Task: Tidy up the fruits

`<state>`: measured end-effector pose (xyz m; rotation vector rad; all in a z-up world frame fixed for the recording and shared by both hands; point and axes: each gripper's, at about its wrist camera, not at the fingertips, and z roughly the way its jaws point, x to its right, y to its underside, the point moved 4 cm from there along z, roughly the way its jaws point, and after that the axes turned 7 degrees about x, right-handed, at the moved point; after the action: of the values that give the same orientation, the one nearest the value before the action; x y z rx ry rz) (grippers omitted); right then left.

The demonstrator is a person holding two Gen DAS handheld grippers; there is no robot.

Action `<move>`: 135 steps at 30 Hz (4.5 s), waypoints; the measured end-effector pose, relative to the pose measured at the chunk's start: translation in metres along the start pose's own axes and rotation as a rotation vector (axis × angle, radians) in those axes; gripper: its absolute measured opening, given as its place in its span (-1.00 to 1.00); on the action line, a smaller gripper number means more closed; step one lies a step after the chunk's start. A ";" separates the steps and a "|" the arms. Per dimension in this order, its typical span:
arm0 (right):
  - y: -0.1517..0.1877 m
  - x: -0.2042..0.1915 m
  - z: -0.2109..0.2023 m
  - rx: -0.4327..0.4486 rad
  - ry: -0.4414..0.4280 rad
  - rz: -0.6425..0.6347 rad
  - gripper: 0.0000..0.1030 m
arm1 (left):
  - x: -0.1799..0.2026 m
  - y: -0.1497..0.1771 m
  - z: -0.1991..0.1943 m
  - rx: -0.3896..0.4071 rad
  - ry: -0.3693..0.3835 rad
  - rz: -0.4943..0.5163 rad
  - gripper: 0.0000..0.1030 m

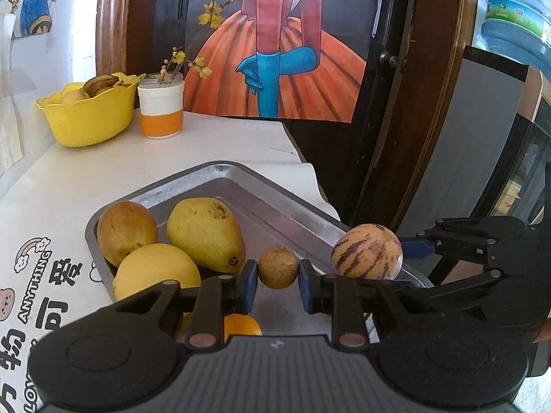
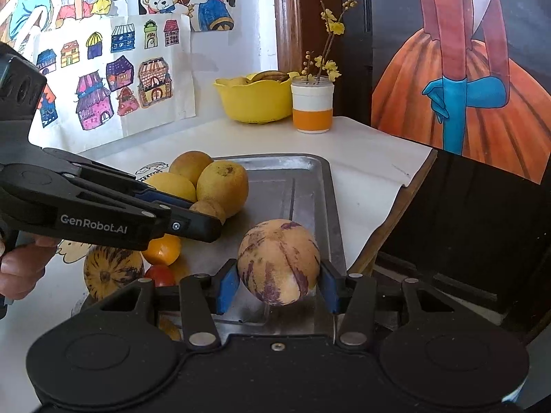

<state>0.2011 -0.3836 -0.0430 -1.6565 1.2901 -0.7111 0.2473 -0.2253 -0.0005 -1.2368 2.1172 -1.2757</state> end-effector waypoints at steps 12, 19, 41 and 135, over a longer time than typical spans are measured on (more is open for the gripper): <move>0.007 -0.002 -0.001 0.001 -0.004 0.015 0.00 | -0.003 0.004 0.005 -0.023 -0.002 -0.011 -0.46; 0.010 -0.002 -0.001 0.004 -0.005 0.040 0.01 | -0.005 0.006 0.009 -0.042 -0.004 -0.021 -0.46; 0.013 -0.007 -0.028 0.149 0.086 0.118 0.39 | -0.002 0.001 -0.004 -0.004 -0.014 -0.020 0.21; 0.065 -0.205 -0.126 0.376 0.347 0.036 0.99 | -0.076 0.136 -0.230 0.322 -0.390 -0.190 0.99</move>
<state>0.0055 -0.2299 -0.0291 -1.2379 1.3193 -1.1790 0.0651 -0.0154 -0.0053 -1.4271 1.4888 -1.2655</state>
